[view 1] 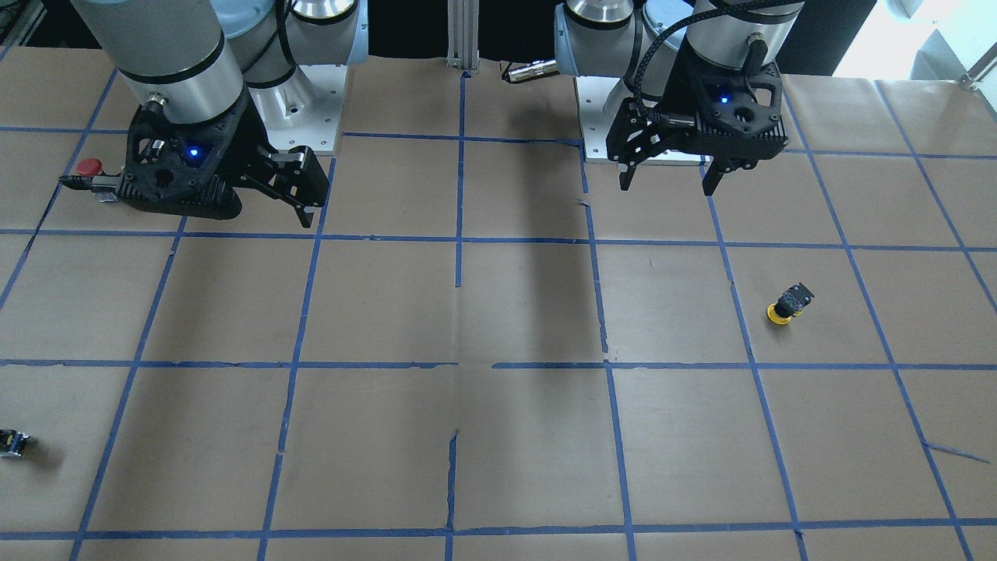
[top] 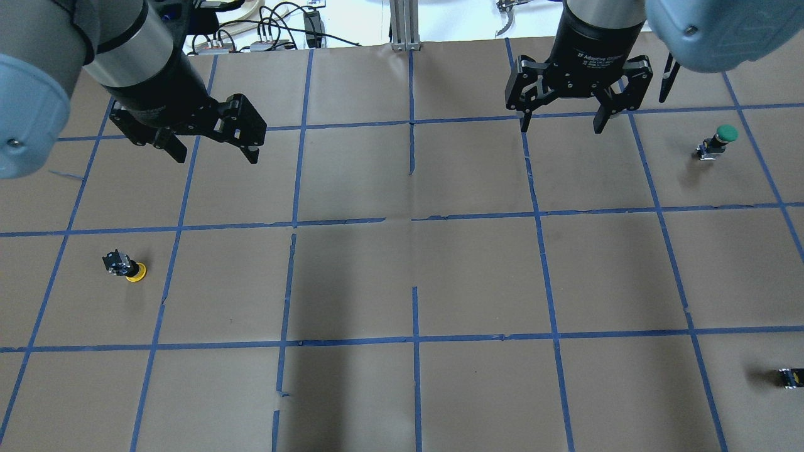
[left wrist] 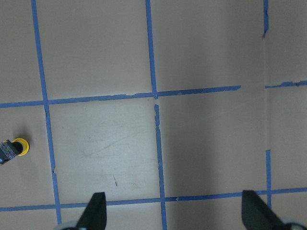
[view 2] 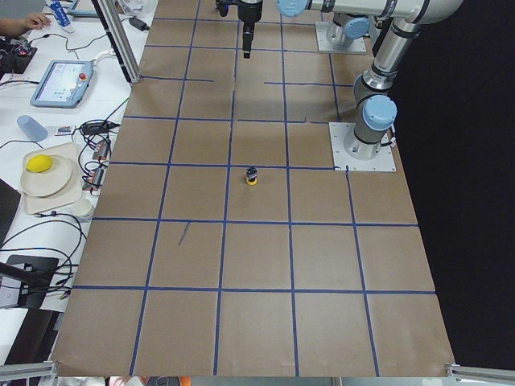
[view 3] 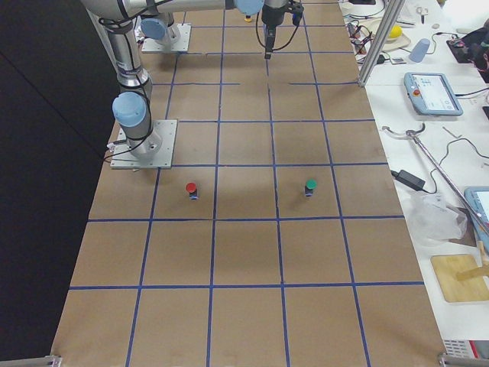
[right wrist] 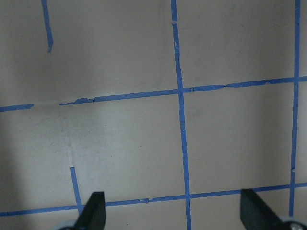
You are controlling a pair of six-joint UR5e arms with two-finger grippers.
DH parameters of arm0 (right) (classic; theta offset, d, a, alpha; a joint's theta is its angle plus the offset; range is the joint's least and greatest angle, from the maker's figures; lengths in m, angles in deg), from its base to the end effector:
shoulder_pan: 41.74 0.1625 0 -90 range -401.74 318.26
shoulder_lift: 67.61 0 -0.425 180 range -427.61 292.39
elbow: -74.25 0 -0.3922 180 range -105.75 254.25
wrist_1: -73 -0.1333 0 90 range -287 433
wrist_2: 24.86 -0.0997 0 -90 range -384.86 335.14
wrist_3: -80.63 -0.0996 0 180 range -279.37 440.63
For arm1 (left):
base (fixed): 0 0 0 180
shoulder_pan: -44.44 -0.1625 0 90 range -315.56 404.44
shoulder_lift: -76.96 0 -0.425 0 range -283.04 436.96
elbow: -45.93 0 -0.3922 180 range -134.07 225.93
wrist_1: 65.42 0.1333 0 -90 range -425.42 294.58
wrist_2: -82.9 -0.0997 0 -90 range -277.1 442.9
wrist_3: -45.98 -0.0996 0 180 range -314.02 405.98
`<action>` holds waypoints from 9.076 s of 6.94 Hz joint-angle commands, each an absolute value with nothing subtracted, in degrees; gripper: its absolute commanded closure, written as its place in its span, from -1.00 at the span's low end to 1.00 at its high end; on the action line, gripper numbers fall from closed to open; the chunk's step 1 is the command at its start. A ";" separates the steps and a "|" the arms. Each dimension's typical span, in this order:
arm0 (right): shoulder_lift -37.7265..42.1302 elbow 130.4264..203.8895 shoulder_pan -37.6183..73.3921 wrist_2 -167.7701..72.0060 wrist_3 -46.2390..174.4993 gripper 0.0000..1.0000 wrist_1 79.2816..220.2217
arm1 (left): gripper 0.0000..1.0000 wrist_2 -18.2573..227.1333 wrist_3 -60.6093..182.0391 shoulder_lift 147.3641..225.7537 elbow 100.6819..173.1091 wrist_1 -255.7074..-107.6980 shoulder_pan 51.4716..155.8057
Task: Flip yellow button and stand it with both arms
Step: 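Move the left gripper down toward the yellow-capped button lying on its side, then close the left gripper on the yellow button's body, then lift the yellow button with the left gripper and carry it toward the table center, then hold the yellow button out with the left gripper while the right gripper approaches its cap, then close the right gripper on the button and open the left gripper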
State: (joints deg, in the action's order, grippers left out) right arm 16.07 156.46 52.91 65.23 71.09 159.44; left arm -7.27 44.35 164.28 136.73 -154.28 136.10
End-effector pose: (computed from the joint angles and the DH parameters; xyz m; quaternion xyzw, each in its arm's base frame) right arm 0.1761 -0.5223 0.4918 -0.0426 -0.9989 -0.0180 0.0030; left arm -0.1468 -0.4729 0.5057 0.0287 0.9992 -0.0264 0.0015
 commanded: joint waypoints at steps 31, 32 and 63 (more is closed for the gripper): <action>16.07 156.52 52.74 65.14 71.05 -1.00 159.84 | 0.58 7.43 -31.43 167.43 159.31 -154.08 102.43; 16.07 156.52 52.74 65.14 71.05 -1.00 159.84 | 0.58 11.41 -28.84 165.40 158.26 -159.76 106.63; 17.12 163.28 41.14 3.09 69.56 0.51 113.61 | -0.45 87.04 -24.86 163.80 155.35 -202.53 133.12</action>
